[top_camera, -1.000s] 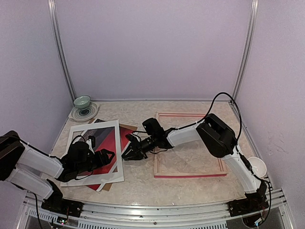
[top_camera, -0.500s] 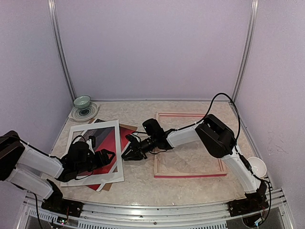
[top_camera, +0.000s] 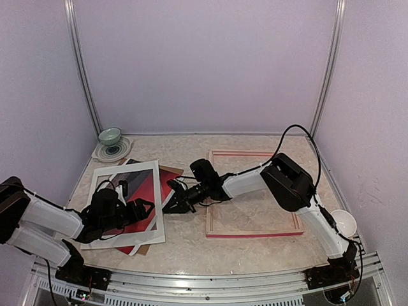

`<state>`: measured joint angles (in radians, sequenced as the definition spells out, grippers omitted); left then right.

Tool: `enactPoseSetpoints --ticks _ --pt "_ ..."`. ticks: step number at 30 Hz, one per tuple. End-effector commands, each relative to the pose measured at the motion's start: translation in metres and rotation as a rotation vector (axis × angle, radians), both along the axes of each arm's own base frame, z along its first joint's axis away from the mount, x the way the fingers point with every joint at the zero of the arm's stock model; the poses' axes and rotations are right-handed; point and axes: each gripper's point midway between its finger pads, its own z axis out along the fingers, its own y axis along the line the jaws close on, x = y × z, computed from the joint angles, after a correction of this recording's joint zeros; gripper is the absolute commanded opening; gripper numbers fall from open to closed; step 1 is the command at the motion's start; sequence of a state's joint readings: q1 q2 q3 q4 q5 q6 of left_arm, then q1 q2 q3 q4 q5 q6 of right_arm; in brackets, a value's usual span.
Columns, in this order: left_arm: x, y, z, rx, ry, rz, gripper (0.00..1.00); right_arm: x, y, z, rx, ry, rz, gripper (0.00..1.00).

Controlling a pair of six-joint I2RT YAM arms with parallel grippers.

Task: Put the photo into the frame
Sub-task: Pick up the glass panel from the mat board, then place the glass panel at the frame body.

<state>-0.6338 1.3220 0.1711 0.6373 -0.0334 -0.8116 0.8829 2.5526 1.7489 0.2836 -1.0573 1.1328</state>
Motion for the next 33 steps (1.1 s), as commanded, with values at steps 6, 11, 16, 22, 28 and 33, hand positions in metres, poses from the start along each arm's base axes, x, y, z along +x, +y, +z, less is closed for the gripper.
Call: enactPoseSetpoints --ticks 6,11,16,22,28,33 --pt "0.006 -0.013 0.052 -0.044 -0.086 -0.023 0.81 0.000 -0.008 0.030 0.044 -0.048 -0.006 0.00" --pt "0.008 -0.008 0.091 -0.048 -0.163 0.001 0.83 0.010 -0.024 0.048 0.057 -0.084 -0.040 0.00" --pt "0.007 0.001 0.115 -0.053 -0.219 0.028 0.83 0.014 -0.043 0.060 0.061 -0.114 -0.062 0.00" --pt "0.006 0.002 0.112 -0.047 -0.210 0.031 0.83 0.010 -0.078 0.058 0.048 -0.123 -0.097 0.00" --pt "0.008 0.000 0.109 -0.043 -0.211 0.025 0.84 0.008 -0.111 0.054 0.020 -0.148 -0.134 0.00" --pt "0.011 -0.004 0.109 -0.037 -0.213 0.017 0.84 0.008 -0.135 0.059 0.015 -0.170 -0.169 0.00"
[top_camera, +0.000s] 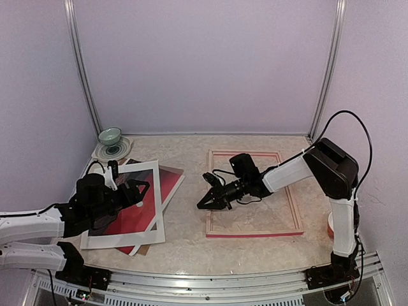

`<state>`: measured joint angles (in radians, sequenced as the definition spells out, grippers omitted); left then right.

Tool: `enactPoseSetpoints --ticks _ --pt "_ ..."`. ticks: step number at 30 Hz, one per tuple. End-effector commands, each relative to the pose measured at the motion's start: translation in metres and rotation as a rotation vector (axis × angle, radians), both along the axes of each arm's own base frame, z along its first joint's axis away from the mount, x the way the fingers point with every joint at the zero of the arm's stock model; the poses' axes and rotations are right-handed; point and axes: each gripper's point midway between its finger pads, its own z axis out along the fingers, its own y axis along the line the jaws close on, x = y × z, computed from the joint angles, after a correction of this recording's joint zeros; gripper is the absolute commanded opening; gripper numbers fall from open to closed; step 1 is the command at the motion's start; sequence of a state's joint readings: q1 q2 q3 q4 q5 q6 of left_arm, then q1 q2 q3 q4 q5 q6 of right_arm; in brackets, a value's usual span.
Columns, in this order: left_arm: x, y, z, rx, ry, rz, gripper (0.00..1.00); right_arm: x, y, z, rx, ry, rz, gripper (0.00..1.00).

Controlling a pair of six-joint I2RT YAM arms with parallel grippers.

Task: Put the photo into the frame
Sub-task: Place the glass panel at the frame body.

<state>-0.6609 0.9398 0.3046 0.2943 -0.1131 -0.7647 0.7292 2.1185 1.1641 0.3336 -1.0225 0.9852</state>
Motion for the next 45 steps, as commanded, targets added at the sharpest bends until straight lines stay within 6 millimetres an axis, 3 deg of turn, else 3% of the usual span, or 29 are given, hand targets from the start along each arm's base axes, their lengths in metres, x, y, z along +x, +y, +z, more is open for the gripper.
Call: enactPoseSetpoints --ticks 1,7,31,45 --pt "0.005 -0.006 0.010 0.006 -0.031 -0.010 0.84 0.005 -0.020 0.027 0.043 -0.098 -0.030 0.00" --pt "0.009 -0.011 0.008 0.015 -0.025 -0.026 0.84 0.005 -0.047 0.032 0.011 -0.126 -0.066 0.00" --pt "0.029 -0.038 0.008 0.037 -0.025 -0.088 0.85 0.007 -0.185 0.004 -0.210 -0.128 -0.262 0.00" --pt "0.032 -0.046 -0.003 0.059 -0.019 -0.122 0.85 0.006 -0.232 -0.005 -0.411 -0.141 -0.302 0.00"
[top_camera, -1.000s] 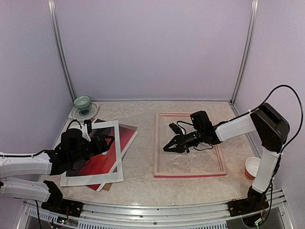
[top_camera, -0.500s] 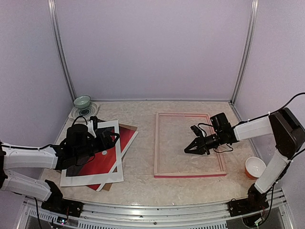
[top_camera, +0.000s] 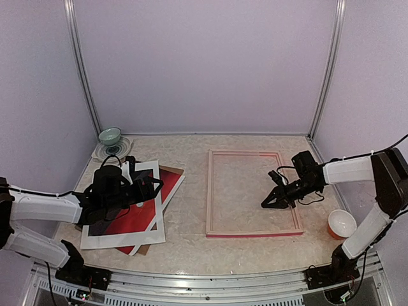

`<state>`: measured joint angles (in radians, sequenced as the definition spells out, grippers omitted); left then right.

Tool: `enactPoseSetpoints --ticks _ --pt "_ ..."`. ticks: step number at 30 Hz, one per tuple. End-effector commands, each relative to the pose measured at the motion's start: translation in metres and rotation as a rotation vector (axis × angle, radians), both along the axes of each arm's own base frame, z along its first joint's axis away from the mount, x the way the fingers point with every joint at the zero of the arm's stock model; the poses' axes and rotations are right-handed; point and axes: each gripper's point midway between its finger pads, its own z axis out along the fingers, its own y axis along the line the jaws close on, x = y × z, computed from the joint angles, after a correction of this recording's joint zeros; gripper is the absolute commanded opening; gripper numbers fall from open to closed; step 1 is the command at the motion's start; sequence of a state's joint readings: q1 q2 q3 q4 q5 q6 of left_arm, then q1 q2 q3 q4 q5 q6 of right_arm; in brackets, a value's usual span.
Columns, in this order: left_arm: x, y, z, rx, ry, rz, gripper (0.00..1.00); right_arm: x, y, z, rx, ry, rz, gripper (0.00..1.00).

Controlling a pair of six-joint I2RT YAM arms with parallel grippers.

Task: Put the photo into the frame
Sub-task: Place the glass panel at the frame body.

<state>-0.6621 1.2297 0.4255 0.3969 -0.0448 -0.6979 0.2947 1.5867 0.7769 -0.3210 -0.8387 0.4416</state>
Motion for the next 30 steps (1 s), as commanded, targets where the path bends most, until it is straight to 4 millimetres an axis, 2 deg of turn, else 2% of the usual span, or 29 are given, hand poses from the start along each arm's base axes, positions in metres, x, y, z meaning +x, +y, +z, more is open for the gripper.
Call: enactPoseSetpoints --ticks 1,12,21,30 --pt "0.006 -0.012 0.014 -0.015 -0.049 -0.040 0.85 0.001 -0.019 0.003 -0.095 -0.020 -0.011 0.00" --pt "0.005 -0.011 0.010 -0.001 -0.049 -0.088 0.86 0.014 -0.045 -0.007 -0.181 0.006 -0.056 0.00" --pt "0.008 0.000 0.015 0.017 -0.068 -0.089 0.86 0.021 -0.052 -0.009 -0.228 0.004 -0.035 0.00" --pt "0.005 -0.003 0.015 -0.007 -0.061 -0.109 0.86 0.017 -0.059 -0.014 -0.276 0.017 -0.024 0.00"
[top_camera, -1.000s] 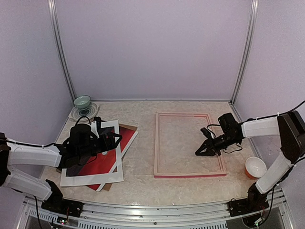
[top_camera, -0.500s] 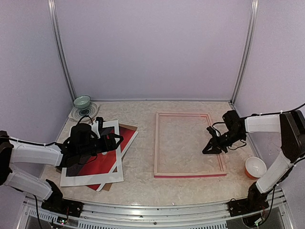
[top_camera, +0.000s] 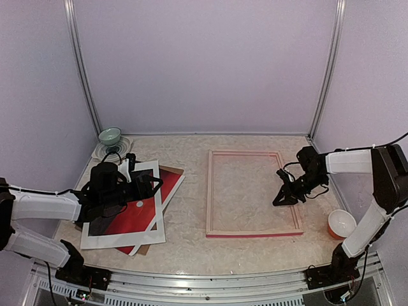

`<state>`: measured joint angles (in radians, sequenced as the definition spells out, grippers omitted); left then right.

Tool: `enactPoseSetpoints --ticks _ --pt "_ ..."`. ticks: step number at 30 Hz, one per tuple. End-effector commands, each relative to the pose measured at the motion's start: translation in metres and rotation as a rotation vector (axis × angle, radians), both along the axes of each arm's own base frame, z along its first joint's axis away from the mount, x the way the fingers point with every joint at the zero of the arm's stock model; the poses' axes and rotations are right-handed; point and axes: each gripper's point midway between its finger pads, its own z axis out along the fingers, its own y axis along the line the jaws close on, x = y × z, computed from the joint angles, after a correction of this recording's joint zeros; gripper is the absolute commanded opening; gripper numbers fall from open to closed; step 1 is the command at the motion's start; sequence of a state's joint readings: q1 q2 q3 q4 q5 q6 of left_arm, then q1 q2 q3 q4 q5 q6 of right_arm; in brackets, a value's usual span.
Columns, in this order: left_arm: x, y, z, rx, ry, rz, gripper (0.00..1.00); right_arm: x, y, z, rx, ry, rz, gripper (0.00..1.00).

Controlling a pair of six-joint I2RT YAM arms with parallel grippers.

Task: Put the photo into the frame
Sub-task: Place the glass panel at the frame body.

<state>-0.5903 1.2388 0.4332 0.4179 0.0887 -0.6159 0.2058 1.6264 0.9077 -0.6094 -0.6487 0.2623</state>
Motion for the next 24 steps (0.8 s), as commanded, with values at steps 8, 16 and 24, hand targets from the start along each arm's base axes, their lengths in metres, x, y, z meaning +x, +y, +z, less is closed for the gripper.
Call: enactPoseSetpoints --ticks 8,16,24 --pt "0.000 -0.005 0.010 -0.023 -0.027 -0.031 0.86 0.001 -0.017 0.000 -0.092 -0.013 0.003 0.00" --pt "0.000 -0.007 0.007 -0.029 -0.018 -0.036 0.86 0.000 -0.024 0.003 -0.118 -0.029 -0.012 0.00" --pt "0.000 -0.009 0.006 -0.038 -0.011 -0.043 0.86 0.002 -0.028 0.013 -0.115 -0.057 -0.023 0.00"
